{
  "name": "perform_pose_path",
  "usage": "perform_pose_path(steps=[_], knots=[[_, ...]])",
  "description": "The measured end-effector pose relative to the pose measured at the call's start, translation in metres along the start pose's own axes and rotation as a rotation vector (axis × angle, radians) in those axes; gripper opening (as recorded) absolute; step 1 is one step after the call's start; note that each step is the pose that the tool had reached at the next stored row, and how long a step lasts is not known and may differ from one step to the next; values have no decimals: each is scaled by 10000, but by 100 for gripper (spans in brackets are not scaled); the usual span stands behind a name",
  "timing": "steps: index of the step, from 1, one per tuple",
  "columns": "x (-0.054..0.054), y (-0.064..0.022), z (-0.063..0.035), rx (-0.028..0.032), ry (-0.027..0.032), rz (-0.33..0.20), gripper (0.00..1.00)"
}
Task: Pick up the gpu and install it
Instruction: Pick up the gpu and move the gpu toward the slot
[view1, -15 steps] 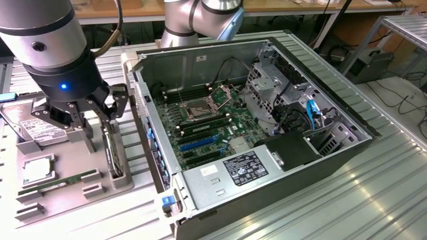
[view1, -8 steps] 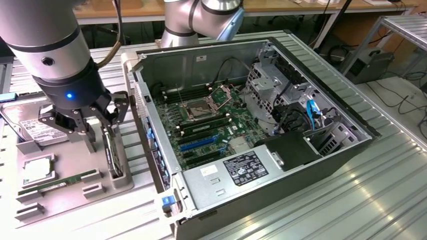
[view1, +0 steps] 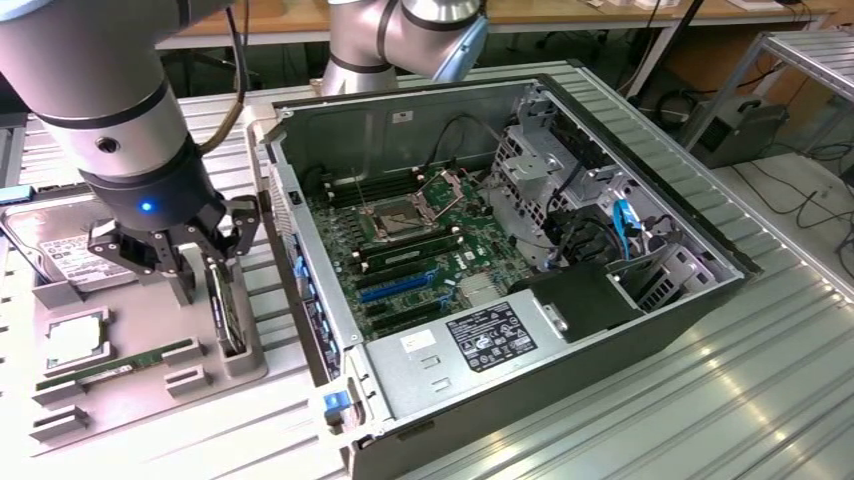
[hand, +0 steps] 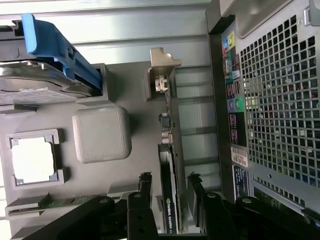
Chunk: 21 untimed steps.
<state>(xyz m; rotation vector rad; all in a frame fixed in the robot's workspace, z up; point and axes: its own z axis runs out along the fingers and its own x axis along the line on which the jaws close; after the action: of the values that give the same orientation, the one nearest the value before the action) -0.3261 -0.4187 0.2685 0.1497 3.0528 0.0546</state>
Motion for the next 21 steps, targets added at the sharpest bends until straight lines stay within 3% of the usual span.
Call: perform_pose_path(steps=[14, 21], knots=[[14, 9, 261, 13, -5, 150, 42], [12, 10, 283, 13, -6, 150, 42]])
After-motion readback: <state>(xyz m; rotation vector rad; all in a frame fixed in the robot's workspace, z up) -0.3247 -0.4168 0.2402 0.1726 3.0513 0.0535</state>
